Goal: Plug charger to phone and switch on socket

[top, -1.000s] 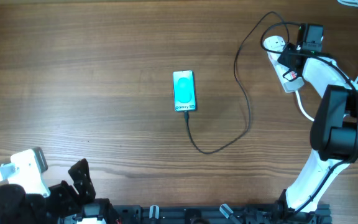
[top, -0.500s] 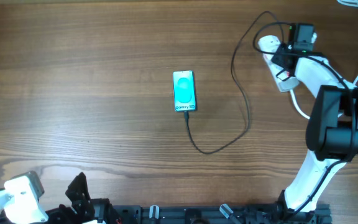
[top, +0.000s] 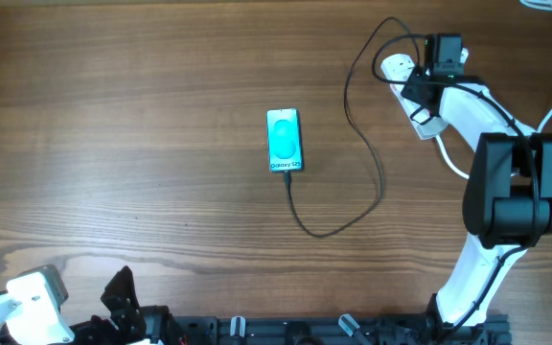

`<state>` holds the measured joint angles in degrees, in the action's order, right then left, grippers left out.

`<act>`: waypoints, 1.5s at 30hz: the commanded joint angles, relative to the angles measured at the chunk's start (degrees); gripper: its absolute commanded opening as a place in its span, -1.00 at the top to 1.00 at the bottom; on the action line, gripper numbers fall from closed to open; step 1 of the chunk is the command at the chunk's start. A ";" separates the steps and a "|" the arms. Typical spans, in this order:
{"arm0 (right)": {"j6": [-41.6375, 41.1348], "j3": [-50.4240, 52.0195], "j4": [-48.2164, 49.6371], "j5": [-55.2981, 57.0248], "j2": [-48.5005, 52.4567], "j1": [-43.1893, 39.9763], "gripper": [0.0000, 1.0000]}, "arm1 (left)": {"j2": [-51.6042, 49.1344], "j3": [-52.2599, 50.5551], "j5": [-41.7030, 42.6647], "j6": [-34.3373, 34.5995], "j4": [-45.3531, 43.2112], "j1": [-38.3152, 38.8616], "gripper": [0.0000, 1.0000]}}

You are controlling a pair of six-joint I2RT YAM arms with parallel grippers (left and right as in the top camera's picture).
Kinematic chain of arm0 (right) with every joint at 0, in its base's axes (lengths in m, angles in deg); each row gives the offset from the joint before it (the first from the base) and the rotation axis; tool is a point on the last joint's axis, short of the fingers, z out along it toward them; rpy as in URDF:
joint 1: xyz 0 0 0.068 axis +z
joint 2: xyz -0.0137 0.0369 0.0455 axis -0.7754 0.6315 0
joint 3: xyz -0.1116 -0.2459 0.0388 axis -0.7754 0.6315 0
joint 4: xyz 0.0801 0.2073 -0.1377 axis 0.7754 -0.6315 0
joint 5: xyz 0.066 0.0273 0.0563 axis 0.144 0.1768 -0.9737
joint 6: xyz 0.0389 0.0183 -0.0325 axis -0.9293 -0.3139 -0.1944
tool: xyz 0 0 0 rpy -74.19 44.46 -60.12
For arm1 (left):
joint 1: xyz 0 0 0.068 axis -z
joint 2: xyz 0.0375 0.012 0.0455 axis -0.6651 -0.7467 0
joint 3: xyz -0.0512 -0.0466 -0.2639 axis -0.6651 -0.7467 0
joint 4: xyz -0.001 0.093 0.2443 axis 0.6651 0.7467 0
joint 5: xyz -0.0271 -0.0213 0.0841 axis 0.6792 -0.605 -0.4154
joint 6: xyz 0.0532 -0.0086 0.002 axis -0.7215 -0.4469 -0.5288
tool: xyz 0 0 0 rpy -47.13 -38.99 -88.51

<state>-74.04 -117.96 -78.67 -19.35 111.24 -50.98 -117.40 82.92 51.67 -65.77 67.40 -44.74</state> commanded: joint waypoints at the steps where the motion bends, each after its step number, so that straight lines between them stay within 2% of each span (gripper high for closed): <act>1: 1.42 1.53 -2.51 0.44 -1.16 1.25 0.91 | 0.44 0.20 -0.72 -0.46 -0.35 0.22 -1.00; 9: 1.62 1.53 -5.01 12.33 -14.71 1.20 0.91 | 0.48 0.20 -0.70 -0.46 -0.37 0.22 -1.00; 15: 1.25 1.53 -5.01 12.44 -25.11 1.20 0.91 | 3.82 0.20 0.13 -0.46 -0.37 0.22 -1.00; 25: -1.99 1.53 -2.12 9.51 -40.30 1.27 0.91 | 16.50 0.02 0.13 -0.46 -0.50 0.22 -1.00; 33: -1.38 1.53 3.19 6.60 -44.74 1.27 0.91 | 22.14 -0.02 0.13 -0.48 -0.50 0.15 -1.00; 45: -1.33 1.55 1.22 5.73 -49.83 1.27 0.91 | 28.68 0.00 0.09 -0.50 -0.17 0.15 -1.00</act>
<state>-75.18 -116.10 -76.96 -12.66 65.40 -49.84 -90.69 82.92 51.71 -65.77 67.22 -44.74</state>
